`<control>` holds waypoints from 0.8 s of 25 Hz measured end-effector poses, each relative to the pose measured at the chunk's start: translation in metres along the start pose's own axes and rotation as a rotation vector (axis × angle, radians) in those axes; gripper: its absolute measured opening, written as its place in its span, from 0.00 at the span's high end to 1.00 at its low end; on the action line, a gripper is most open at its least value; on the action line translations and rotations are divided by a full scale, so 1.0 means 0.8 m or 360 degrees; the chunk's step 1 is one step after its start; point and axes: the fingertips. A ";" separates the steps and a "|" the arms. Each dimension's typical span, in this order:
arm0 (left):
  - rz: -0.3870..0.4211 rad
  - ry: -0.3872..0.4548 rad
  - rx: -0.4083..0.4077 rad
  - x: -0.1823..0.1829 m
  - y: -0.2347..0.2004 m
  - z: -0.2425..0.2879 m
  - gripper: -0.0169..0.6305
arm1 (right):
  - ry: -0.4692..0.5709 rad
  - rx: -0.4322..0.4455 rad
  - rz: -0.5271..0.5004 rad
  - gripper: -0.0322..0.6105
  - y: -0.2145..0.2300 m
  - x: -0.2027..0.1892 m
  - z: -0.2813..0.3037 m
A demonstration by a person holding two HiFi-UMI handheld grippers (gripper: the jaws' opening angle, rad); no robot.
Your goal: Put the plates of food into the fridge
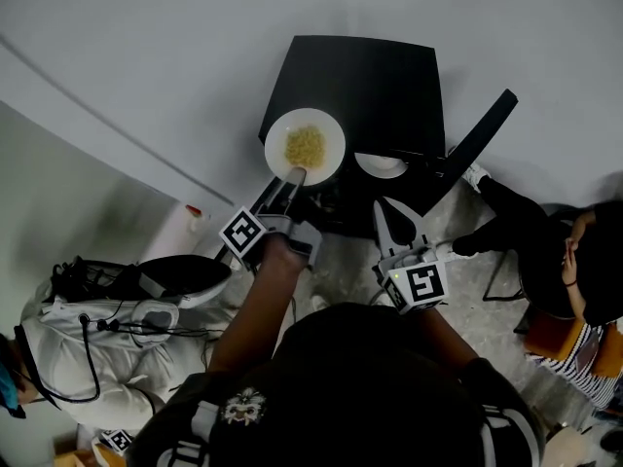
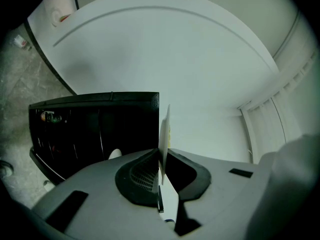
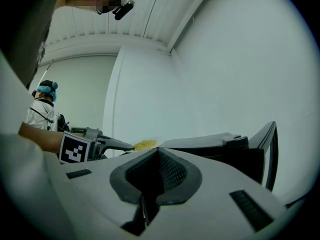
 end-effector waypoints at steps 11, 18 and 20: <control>0.0011 0.0030 0.0038 -0.010 -0.036 -0.052 0.91 | -0.0046 0.0033 0.0082 0.91 0.002 -0.015 -0.006; 0.0048 0.0051 0.0134 -0.020 -0.080 -0.070 0.91 | -0.0162 0.0085 0.0125 0.91 0.007 -0.055 -0.022; 0.0043 0.0051 0.0163 -0.021 -0.096 -0.069 0.91 | -0.0215 0.0092 0.0131 0.91 0.008 -0.069 -0.026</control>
Point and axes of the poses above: the fingertips, and each gripper's own axes: z forward along the fingers, y to its right, x out of its top, and after that the axes turned 12 degrees about y, right-handed
